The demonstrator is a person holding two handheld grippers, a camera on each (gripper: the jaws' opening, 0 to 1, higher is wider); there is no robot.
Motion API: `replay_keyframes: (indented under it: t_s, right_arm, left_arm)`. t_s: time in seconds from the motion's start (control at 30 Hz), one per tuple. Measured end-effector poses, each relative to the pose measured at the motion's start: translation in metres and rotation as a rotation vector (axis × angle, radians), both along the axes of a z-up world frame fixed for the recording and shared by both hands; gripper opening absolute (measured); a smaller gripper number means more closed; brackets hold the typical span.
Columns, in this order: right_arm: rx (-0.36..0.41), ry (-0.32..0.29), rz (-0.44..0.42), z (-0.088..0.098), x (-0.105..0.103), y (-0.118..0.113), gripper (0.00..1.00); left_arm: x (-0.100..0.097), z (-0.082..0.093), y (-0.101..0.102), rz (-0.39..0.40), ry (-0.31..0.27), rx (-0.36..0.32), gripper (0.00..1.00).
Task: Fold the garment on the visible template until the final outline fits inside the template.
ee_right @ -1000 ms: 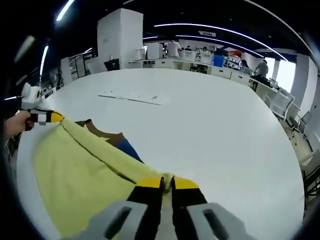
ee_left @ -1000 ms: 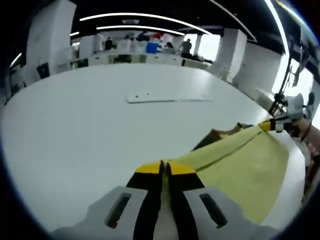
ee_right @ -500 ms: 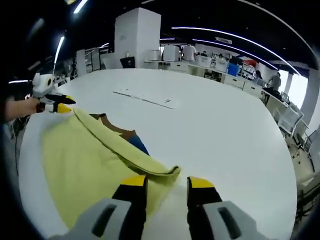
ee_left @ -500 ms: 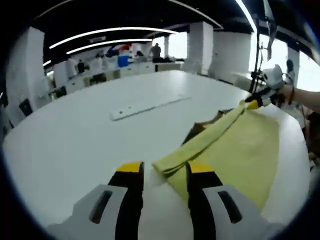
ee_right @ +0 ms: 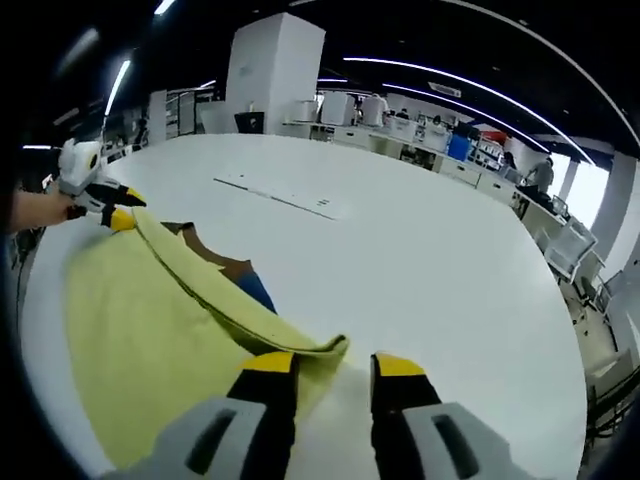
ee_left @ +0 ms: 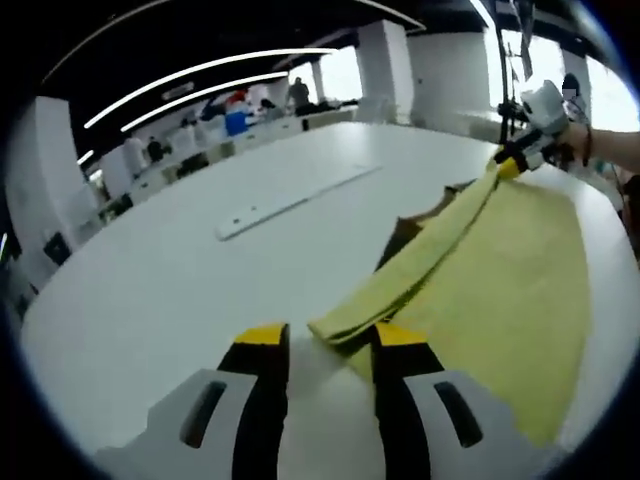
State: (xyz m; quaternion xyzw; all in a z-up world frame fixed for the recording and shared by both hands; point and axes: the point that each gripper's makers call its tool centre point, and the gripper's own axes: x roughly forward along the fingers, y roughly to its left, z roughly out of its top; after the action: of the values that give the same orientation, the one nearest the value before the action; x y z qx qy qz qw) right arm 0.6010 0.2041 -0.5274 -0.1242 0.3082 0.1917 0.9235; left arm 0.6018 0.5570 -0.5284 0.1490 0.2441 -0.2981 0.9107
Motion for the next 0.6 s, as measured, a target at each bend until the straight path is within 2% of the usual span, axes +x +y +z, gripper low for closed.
replay_keyframes:
  t_s: [0.1,0.17,0.27,0.33,0.43,0.53,0.6]
  right_arm:
    - [0.046,-0.011,-0.01,-0.001,0.005,0.005,0.24]
    - [0.088,-0.011,-0.032,0.001,0.009,0.007,0.21]
    - [0.13,-0.016,-0.077,-0.002,0.016,0.006,0.19]
    - [0.135,-0.019,-0.099,-0.003,0.019,0.005,0.17]
    - [0.118,-0.009,-0.123,-0.009,0.02,0.003,0.14]
    - [0.128,0.003,-0.139,-0.011,0.015,0.005,0.14]
    - [0.126,0.001,-0.142,-0.011,0.018,0.003,0.14]
  left_arm:
    - [0.008,0.001,-0.001,0.01,-0.011,-0.009,0.27]
    - [0.008,0.0,-0.006,0.025,0.001,-0.043,0.23]
    - [0.016,-0.002,-0.005,0.102,0.029,-0.112,0.21]
    - [0.024,-0.004,-0.001,0.135,0.045,-0.127,0.21]
    - [0.031,-0.002,0.005,0.217,0.042,-0.183,0.18]
    - [0.038,-0.005,0.013,0.246,0.049,-0.205,0.19]
    - [0.036,-0.005,0.016,0.254,0.05,-0.197,0.18]
